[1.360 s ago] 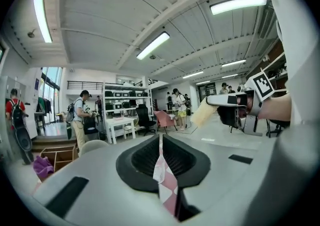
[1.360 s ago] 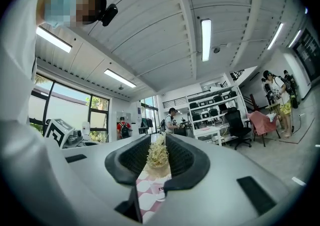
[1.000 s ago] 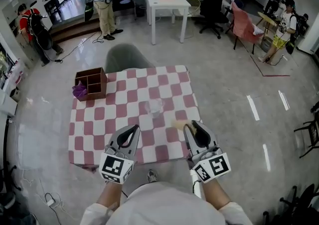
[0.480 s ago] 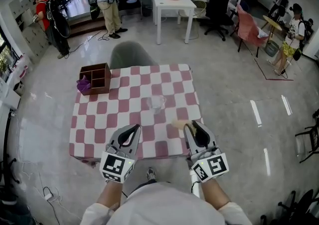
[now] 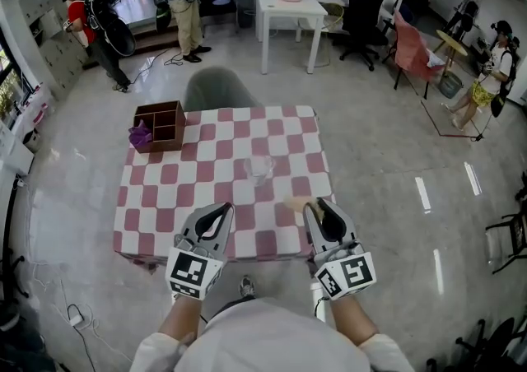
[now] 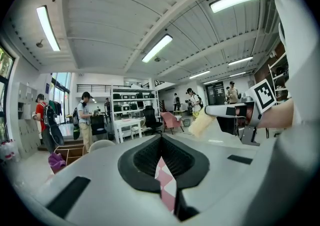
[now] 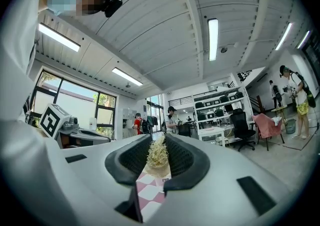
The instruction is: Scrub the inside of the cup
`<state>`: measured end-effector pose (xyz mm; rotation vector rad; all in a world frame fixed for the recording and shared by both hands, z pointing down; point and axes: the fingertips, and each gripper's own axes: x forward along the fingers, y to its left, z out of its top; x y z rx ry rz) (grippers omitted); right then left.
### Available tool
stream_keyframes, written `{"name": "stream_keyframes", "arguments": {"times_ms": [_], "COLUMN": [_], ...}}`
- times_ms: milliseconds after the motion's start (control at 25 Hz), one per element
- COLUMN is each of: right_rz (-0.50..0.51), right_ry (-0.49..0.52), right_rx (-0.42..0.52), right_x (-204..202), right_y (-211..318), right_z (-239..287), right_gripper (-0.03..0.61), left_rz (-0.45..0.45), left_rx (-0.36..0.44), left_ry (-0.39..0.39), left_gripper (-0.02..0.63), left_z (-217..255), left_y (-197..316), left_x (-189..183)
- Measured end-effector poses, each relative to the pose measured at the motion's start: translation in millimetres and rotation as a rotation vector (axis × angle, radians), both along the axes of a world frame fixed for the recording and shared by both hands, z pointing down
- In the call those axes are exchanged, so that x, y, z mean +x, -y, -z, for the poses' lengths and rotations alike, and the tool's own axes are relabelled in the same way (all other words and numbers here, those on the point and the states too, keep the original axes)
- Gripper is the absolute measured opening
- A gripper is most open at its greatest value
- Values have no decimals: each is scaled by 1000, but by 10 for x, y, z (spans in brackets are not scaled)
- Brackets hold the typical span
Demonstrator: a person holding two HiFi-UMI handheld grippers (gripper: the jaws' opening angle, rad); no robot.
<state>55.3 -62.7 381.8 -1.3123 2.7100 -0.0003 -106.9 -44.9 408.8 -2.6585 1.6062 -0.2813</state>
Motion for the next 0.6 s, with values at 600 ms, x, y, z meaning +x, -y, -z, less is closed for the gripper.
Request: {"name": "stream_keyframes", "arguments": {"times_ms": [600], "right_rz": [3], "right_ry": [-12], "right_rx": [-1], "right_x": [-48], "right_y": [-8], "right_z": [-14], "right_gripper": [104], "left_rz": [-7], "left_rx": [11], "left_ry": [4], "left_gripper": [31], "left_z": [2], "left_y": [-11], "left_x": [16]}}
